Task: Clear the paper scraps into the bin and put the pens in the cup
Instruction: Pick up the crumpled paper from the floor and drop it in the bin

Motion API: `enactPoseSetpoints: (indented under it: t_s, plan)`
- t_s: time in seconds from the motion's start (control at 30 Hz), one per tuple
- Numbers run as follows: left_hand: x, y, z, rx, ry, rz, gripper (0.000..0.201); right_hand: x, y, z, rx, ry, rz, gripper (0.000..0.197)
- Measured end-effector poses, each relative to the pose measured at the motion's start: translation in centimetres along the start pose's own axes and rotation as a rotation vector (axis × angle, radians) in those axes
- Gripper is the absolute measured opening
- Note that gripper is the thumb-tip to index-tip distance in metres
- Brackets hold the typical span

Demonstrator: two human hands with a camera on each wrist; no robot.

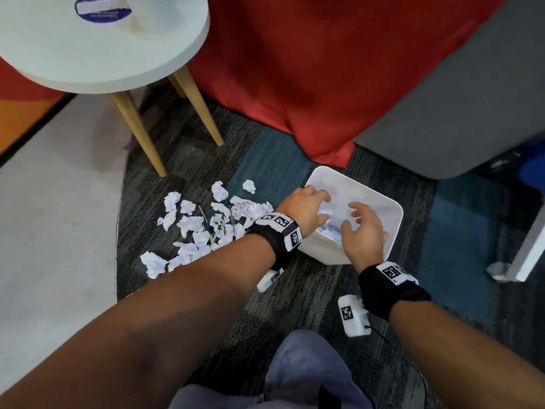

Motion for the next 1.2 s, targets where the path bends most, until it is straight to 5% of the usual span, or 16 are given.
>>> enactPoseSetpoints:
  t_s: [0.23,0.43,0.6,0.8,0.97,1.2]
  plan:
    - [-5.7,4.0,-0.9,0.139,0.053,-0.088,0.022,-9.0,2.3,0.6,0.125,-0.172,-0.372,0.026]
    - [-18.3,10.0,-0.9,0.077,0.010,-0.314,0.022,-15.2,5.9,7.7,-0.064,-0.280,-0.636,0.023]
    - [-27.7,15.6,2.0,-0.066,-0.025,-0.531,0.022,-13.4,8.8,17.9,-0.423,-0.109,-0.610,0.026]
    - [-31.5,17.8,7.3,-0.184,-0.026,-0.615,0.020,-4.7,11.2,28.9,-0.853,0.356,-0.370,0.021]
    - [-30.3,15.7,9.9,-0.179,-0.061,-0.530,0.012,-0.1,11.6,32.8,-0.953,0.585,-0.374,0.037]
    - [-26.9,11.7,12.0,-0.255,-0.205,-0.444,0.021,2.5,10.6,31.1,-0.878,0.551,-0.354,0.022]
Point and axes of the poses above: each hand's wrist, its own y-axis away from the middle knuckle, its own z-axis out of the palm, x = y × z, the point moved 9 cm from there along -y, towards the middle knuckle
